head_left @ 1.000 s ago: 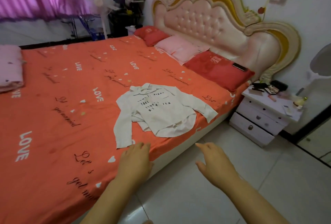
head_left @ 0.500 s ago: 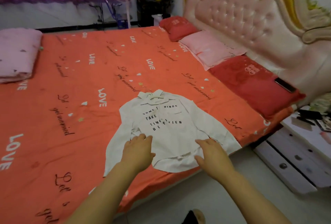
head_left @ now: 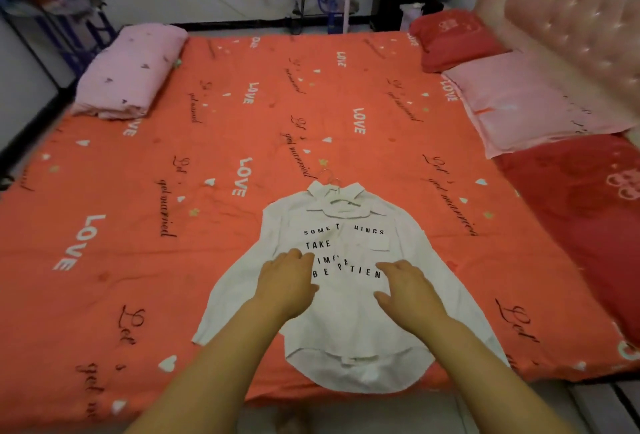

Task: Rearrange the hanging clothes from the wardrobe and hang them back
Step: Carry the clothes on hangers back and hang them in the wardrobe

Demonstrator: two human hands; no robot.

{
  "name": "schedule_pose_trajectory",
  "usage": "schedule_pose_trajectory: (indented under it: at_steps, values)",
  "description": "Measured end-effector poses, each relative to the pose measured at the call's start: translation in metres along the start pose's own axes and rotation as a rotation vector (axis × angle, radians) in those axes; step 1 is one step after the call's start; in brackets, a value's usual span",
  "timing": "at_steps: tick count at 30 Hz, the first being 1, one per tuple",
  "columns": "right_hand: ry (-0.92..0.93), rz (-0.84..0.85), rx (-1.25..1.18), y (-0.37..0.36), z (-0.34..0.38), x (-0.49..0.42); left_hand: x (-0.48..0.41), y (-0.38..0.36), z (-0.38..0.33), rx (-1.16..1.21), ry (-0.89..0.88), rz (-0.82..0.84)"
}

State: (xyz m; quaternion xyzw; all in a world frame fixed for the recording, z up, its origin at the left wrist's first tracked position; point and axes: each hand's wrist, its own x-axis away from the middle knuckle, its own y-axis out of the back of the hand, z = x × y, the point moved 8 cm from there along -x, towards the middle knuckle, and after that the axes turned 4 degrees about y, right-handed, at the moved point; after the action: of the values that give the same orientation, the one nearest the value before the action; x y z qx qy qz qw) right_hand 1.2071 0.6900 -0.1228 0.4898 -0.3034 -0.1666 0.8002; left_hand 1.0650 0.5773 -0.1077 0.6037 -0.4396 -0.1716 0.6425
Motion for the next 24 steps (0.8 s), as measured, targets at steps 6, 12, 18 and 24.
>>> schedule_pose_trajectory:
  at_steps: [6,12,18,24]
  values:
    - [-0.01,0.055,0.042,0.003,-0.01,-0.066,-0.068,-0.002,0.001,0.036,-0.005,0.043]
    - [-0.034,0.113,0.069,0.0,-0.02,-0.14,-0.147,-0.007,0.013,0.083,0.005,0.089]
    - [0.013,0.186,0.064,-0.02,-0.028,-0.226,-0.211,-0.031,0.02,0.129,0.031,0.138]
    - [0.079,0.225,0.075,-0.064,-0.054,-0.332,-0.288,-0.08,0.032,0.196,0.102,0.162]
